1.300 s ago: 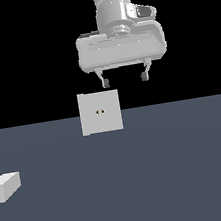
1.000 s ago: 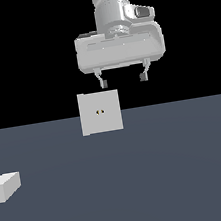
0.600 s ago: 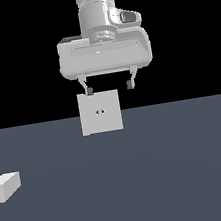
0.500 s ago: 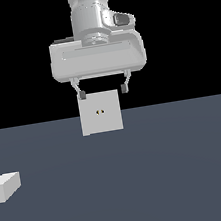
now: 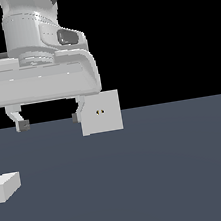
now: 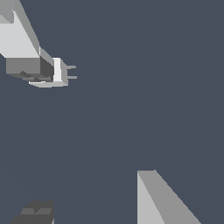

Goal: Plug the charger into the wall socket.

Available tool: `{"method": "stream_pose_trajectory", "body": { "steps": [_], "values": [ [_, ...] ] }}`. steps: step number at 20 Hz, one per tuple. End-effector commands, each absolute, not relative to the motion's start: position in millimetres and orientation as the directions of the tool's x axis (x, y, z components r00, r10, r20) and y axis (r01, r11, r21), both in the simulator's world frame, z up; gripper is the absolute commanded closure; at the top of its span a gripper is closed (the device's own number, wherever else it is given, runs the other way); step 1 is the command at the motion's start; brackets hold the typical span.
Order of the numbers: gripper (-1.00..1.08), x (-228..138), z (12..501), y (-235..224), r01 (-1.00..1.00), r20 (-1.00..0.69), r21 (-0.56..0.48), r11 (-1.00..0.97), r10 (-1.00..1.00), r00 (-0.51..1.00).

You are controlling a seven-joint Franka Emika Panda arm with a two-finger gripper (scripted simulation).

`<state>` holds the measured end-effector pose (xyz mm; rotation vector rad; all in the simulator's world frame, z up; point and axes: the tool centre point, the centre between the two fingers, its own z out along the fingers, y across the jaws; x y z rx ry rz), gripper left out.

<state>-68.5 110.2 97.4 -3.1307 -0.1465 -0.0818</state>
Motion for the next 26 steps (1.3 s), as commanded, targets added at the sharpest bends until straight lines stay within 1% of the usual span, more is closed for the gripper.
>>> {"method": "stream_pose_trajectory", "body": {
  "steps": [1, 5, 10, 19, 26],
  "values": [
    [-0.92, -81, 87, 132, 0.120, 0.061, -0.005, -0.993, 0.120, 0.991],
    [-0.92, -97, 74, 158, 0.153, 0.070, -0.004, -0.988, 0.152, 0.986],
    [-0.92, -108, 64, 175, 0.175, 0.076, -0.002, -0.984, 0.175, 0.982],
    [-0.92, -109, 58, 178, 0.179, 0.076, -0.001, -0.984, 0.179, 0.981],
    [-0.92, -110, 29, 178, 0.180, 0.077, 0.000, -0.984, 0.179, 0.981]
  ]
}}
